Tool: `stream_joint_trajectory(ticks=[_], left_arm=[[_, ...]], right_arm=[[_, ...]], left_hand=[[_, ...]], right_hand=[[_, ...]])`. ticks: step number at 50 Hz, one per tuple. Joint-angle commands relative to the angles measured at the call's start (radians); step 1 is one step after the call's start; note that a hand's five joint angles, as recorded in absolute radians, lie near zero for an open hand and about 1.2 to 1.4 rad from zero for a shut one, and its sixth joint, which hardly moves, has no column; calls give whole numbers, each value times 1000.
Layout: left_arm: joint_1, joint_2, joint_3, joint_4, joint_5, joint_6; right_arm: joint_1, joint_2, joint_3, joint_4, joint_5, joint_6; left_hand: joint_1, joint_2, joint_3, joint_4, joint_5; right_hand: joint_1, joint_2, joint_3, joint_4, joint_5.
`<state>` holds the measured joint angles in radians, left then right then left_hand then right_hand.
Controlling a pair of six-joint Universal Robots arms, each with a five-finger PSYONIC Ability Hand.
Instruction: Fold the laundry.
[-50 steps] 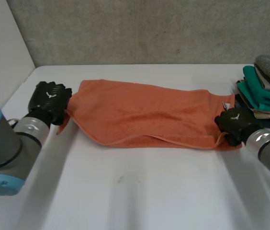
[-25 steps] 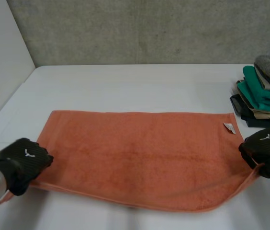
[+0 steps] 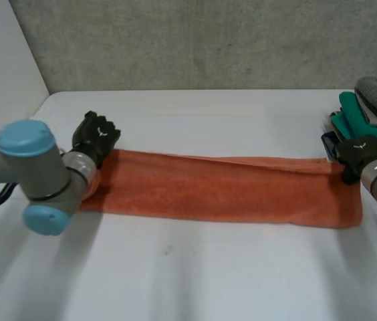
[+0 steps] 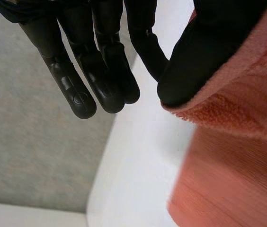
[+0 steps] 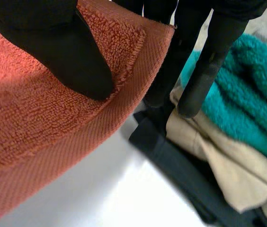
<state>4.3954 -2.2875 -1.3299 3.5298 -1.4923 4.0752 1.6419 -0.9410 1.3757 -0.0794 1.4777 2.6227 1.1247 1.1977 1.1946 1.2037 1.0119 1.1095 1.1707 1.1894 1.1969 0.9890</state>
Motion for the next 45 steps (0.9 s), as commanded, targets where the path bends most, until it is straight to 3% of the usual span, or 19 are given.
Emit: stream_joint_trajectory(ticks=[1, 8, 10, 11, 12, 15, 16, 26, 33, 39, 45], left_arm=[[-16, -135, 127, 77, -14, 4], [-19, -199, 173, 152, -14, 5], [-22, -199, 167, 175, -17, 7], [-24, -198, 166, 184, -22, 7], [-31, -191, 161, 193, -28, 7], [-42, -182, 143, 192, -39, 7], [-45, -172, 130, 190, -45, 5], [-50, -9, -28, 163, -32, -6], [-19, 178, -136, 37, -11, -56], [87, 255, -180, -139, 156, -232], [160, 252, -178, -236, 273, -305]], right_arm=[[44, 93, -86, -86, 12, 11], [67, 140, -130, -171, 98, 11], [76, 142, -130, -174, 104, 11], [82, 139, -130, -175, 107, 13], [84, 139, -130, -174, 110, 13], [85, 130, -129, -169, 116, 13], [85, 128, -129, -166, 115, 13], [94, 16, -71, -117, 99, 16], [111, -87, 14, -89, 47, 16], [108, -127, 95, -54, -4, 14], [104, -128, 140, -39, -16, 14]], left_hand=[[272, 199, 202, 193, 210], [272, 199, 202, 193, 210], [6, -67, -64, -73, -55], [-146, -219, -216, -225, -208], [-494, -567, -564, -573, -555], [-881, -954, -951, -960, -942], [-946, -1019, -1016, -1025, -1007], [-949, -1022, -1019, -1028, -1011], [-949, -1022, -1019, -1028, -1011], [-949, -1022, -1019, -1028, -1011], [-944, -1017, -1013, -1022, -1005]], right_hand=[[287, 226, 207, 199, 233], [256, 195, 176, 168, 202], [-136, -197, -216, -223, -190], [-440, -501, -520, -528, -494], [-571, -632, -651, -658, -625], [-935, -996, -1015, -1022, -989], [-935, -996, -1015, -1022, -989], [-935, -996, -1015, -1022, -989], [-935, -996, -1015, -1022, -989], [-935, -996, -1015, -1022, -989], [-935, -996, -1015, -1022, -989]])
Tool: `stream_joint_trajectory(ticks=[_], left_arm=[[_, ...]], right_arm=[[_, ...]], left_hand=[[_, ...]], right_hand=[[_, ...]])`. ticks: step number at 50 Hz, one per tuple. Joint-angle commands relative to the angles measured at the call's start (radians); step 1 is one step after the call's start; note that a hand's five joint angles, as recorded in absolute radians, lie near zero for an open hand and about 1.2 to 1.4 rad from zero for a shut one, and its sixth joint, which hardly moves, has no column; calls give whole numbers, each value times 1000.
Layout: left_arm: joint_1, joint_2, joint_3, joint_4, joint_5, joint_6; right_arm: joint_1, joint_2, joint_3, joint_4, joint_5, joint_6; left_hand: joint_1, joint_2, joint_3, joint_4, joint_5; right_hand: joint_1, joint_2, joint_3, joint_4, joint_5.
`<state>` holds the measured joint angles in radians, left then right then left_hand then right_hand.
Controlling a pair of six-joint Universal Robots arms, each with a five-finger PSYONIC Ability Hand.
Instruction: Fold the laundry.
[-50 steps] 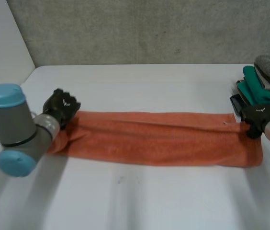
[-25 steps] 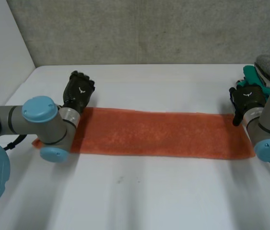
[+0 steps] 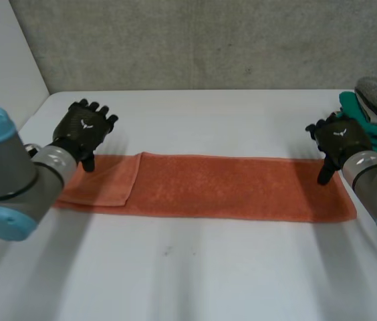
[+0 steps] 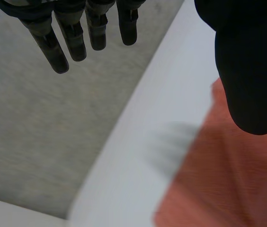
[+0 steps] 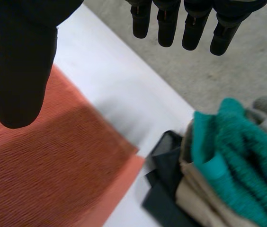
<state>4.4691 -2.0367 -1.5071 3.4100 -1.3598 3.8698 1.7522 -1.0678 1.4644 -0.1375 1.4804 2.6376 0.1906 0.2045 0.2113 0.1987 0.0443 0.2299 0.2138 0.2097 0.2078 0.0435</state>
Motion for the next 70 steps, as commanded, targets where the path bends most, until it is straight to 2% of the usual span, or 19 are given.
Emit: stream_joint_trajectory(ticks=[1, 19, 33, 46, 48, 50, 51, 55, 56, 58, 63, 70], left_arm=[[104, 0, -2, -123, 152, -105], [124, -48, -119, -121, 163, -89], [154, -135, -36, -41, 154, -81], [154, -178, 4, -35, 151, -79], [156, -194, 59, -3, 119, -89], [157, -215, 108, 32, 53, -93], [162, -232, 151, 70, -46, -99], [191, -252, 208, 168, -278, -118], [193, -251, 208, 181, -291, -124], [190, -243, 203, 192, -277, -142], [157, -191, 131, 193, -151, -228], [141, -99, 10, 186, -94, -231]], right_arm=[[-5, -1, 54, 19, -20, -1], [-8, 0, 80, 19, -38, -7], [-2, 2, 103, 18, -42, -10], [1, 3, 113, 16, -38, -10], [1, 3, 113, 16, -38, -10], [1, 3, 114, 16, -38, -10], [1, 3, 114, 16, -40, -10], [3, 3, 119, 16, -40, -10], [3, 3, 120, 16, -40, -10], [3, 2, 126, 16, -38, -10], [3, 2, 134, 16, -40, -10], [-6, 2, 136, 19, -42, -10]], left_hand=[[-9, -23, -30, -17, -38], [85, 71, 64, 76, 56], [293, 279, 272, 285, 265], [296, 282, 275, 288, 268], [328, 314, 307, 320, 300], [355, 341, 334, 346, 326], [355, 341, 334, 347, 326], [349, 335, 328, 341, 321], [337, 323, 316, 329, 309], [296, 282, 275, 288, 268], [214, 200, 193, 206, 186], [214, 200, 193, 206, 186]], right_hand=[[-55, -39, -35, -33, -44], [-55, -39, -35, -33, -44], [-55, -39, -35, -33, -44], [-55, -39, -35, -33, -44], [-55, -39, -35, -33, -44], [-55, -39, -35, -33, -44], [-55, -39, -35, -33, -44], [-55, -39, -35, -33, -44], [-55, -39, -35, -33, -44], [-55, -39, -35, -33, -44], [-55, -39, -35, -33, -44], [-55, -39, -35, -33, -44]])
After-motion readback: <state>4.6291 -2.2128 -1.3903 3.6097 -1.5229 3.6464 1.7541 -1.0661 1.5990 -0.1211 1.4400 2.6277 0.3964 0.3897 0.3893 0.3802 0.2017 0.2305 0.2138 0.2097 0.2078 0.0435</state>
